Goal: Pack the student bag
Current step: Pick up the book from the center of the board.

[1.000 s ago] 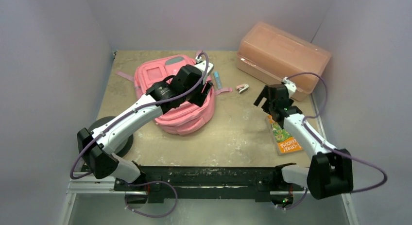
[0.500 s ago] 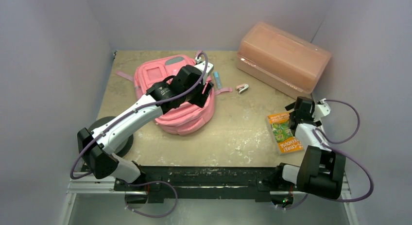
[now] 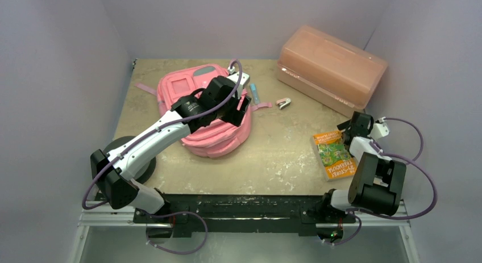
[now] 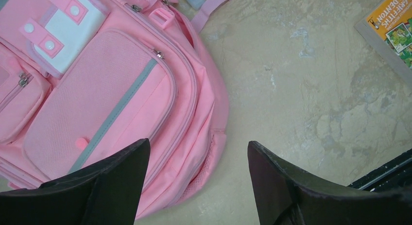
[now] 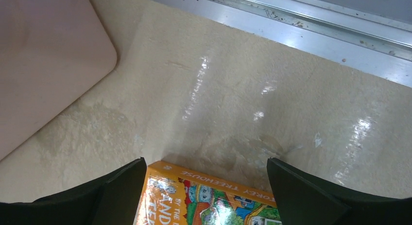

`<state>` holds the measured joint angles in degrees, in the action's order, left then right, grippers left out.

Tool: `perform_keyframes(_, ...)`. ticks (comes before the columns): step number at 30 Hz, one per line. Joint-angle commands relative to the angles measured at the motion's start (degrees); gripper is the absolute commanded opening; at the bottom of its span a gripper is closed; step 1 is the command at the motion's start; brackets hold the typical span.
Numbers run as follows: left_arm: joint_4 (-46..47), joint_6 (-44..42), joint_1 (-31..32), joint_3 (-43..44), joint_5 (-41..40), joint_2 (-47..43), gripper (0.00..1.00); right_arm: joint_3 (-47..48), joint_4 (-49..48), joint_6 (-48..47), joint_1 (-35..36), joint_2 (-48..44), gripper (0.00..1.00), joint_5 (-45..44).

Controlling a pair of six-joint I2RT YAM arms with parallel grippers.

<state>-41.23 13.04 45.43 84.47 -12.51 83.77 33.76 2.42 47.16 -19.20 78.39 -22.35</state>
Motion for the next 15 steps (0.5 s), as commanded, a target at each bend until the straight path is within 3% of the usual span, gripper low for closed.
perform_keyframes(1,1.03,1.3,-0.17,0.39,0.9,-1.85,0.73,3.24,4.48,1.56,-0.3,-0.18,0.99,5.53)
perform_keyframes(6,1.03,1.12,-0.21,0.61,1.74,-1.47,0.73,0.12,5.32,1.03,-0.22,0.75,0.99,17.03)
perform_keyframes(10,0.83,1.11,-0.2,0.87,2.73,-0.27,0.7,-7.88,5.2,2.24,0.84,-3.33,0.98,27.49)
perform_keyframes(15,0.52,1.19,-0.25,1.16,3.2,1.21,0.69,-11.53,9.79,5.32,6.84,-10.21,0.97,31.56)
